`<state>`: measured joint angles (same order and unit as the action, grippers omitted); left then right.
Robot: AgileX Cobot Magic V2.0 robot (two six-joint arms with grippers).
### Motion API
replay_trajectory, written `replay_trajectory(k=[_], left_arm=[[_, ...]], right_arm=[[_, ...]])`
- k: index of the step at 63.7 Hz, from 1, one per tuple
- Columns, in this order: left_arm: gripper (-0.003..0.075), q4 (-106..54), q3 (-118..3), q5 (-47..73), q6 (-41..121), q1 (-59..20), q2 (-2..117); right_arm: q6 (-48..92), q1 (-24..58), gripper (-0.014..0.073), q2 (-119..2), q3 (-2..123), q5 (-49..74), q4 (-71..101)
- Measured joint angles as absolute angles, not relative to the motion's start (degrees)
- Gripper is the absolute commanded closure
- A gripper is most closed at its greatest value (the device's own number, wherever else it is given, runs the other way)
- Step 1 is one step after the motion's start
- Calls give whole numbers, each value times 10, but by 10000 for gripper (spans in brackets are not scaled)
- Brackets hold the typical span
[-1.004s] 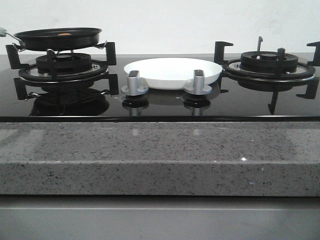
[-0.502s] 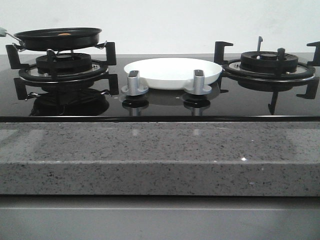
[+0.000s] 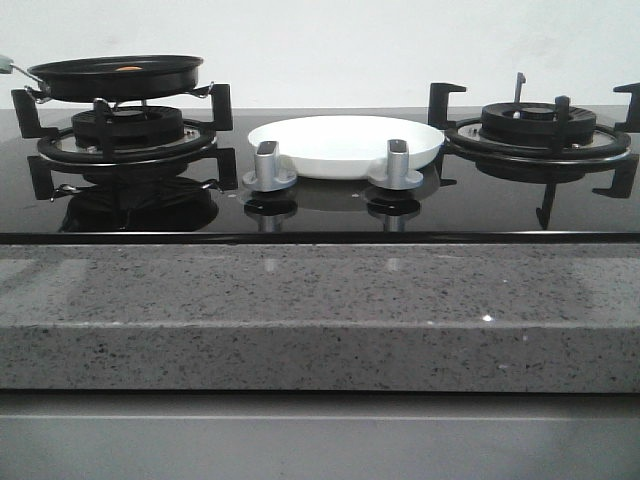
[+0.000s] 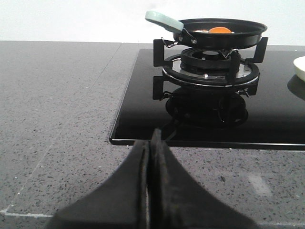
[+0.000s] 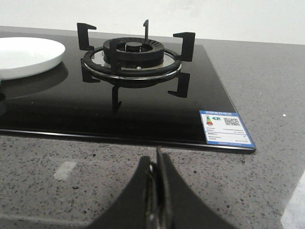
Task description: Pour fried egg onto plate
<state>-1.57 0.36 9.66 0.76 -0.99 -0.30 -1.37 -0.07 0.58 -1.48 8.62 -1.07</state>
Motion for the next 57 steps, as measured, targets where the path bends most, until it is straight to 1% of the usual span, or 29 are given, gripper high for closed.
replay_trajectory(k=[23, 30, 38, 42, 48, 57], left_arm=[[740, -16, 4, 97, 8, -10, -3], [740, -17, 4, 73, 8, -10, -3], [740, -42, -8, 42, 8, -10, -3], [740, -53, -41, 48, 8, -10, -3], [740, -57, -111, 68, 8, -10, 9], [739, -51, -220, 121, 8, -10, 98]], right_arm=[[-14, -1, 651, 6, -15, 85, -11], [-14, -1, 651, 6, -15, 75, -11], [-14, -1, 651, 6, -11, 35, -11], [-14, -1, 651, 6, 11, 38, -11], [-14, -1, 651, 6, 76, 78, -11], [-14, -1, 651, -44, 182, 165, -11]])
